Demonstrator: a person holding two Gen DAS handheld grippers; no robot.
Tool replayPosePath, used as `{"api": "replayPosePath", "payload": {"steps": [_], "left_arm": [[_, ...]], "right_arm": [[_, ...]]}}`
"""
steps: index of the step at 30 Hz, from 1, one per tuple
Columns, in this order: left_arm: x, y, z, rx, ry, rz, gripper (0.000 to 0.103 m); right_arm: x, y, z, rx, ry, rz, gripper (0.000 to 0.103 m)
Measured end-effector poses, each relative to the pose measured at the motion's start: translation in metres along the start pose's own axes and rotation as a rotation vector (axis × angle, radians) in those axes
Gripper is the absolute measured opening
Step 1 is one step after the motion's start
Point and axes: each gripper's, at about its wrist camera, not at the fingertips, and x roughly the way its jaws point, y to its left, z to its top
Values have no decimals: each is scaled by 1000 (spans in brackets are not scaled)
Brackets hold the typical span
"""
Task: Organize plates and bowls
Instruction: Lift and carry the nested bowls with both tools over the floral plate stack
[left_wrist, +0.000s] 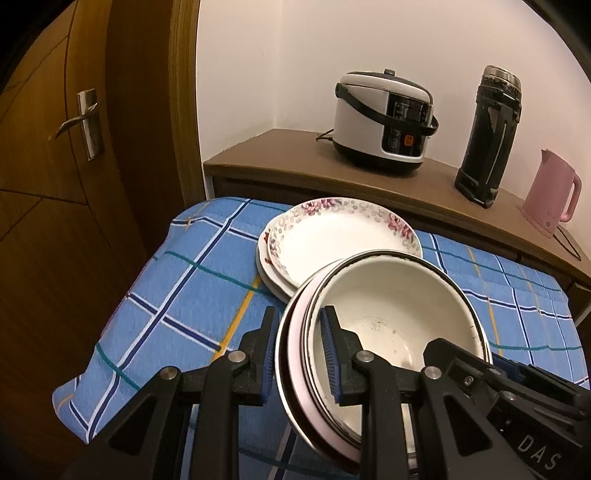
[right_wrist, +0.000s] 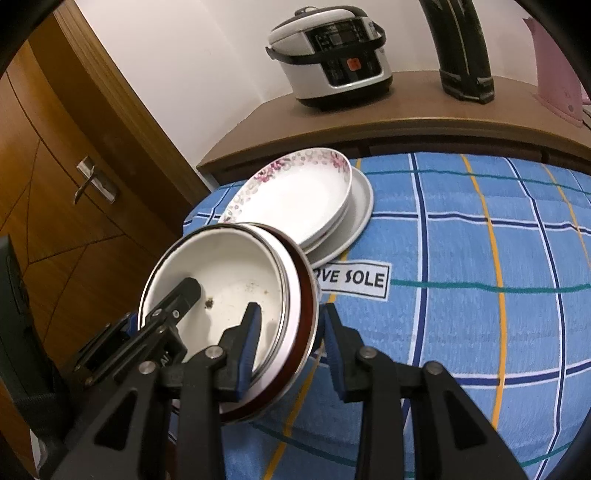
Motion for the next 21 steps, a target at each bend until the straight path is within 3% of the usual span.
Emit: {"api": "replayPosePath", "payload": {"steps": [21], "left_arm": [[8, -14, 48, 9, -67, -18, 26]], "right_arm": [[-6, 2, 45, 4, -86, -6, 34]]}}
